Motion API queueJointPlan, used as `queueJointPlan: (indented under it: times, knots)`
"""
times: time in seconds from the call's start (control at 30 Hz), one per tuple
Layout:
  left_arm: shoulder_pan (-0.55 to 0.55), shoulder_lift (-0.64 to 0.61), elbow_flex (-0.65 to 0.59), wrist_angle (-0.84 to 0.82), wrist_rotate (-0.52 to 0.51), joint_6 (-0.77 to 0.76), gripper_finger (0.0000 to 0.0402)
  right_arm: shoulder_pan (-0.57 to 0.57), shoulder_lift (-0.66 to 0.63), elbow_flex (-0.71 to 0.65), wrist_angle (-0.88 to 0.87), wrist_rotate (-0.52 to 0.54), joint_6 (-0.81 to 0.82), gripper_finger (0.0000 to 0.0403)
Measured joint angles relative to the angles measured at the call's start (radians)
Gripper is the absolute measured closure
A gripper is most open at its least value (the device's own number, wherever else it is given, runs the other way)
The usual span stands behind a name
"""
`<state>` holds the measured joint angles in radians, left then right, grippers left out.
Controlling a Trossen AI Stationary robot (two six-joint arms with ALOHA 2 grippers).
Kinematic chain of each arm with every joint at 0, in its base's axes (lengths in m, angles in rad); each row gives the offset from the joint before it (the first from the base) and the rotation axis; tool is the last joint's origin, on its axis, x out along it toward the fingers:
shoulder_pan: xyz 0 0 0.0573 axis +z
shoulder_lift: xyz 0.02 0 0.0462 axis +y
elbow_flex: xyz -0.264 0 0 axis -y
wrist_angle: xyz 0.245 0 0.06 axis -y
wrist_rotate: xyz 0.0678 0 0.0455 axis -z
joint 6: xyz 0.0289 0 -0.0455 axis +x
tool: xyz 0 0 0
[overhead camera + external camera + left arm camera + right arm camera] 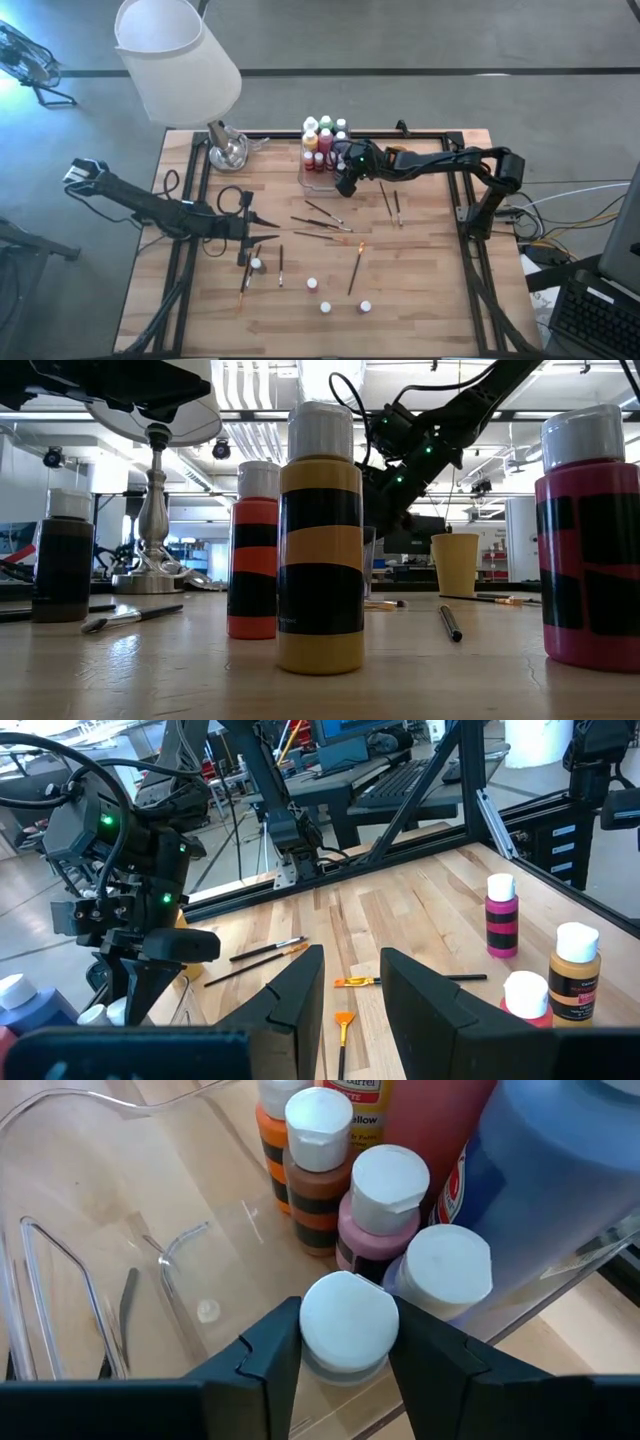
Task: Pick & Place Paint Supplies
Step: Put the small gray paint bottle into the bin, then put the small pink paint bottle into the bin
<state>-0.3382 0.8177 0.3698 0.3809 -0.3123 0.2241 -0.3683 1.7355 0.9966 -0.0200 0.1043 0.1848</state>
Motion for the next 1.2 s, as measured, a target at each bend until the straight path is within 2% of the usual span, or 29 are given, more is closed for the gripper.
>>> queueJointPlan:
  times: [0.37, 0.67, 0.83, 1.2]
  knots:
    - [0.000, 0.000, 0.000, 0.000, 0.000, 0.000, 0.0293, 0.002, -0.002, -0.002, 0.002, 0.000, -0.009, 0.0276]
    - [0.000, 0.000, 0.000, 0.000, 0.000, 0.000, 0.0293, 0.009, -0.053, -0.007, -0.017, -0.005, -0.030, 0.0228]
    - [0.000, 0.000, 0.000, 0.000, 0.000, 0.000, 0.0293, 0.023, -0.089, -0.006, -0.008, -0.004, -0.046, 0.0216]
    - [0.000, 0.000, 0.000, -0.001, 0.000, 0.000, 0.0293, 0.109, -0.260, -0.005, -0.036, -0.001, -0.085, 0.0242]
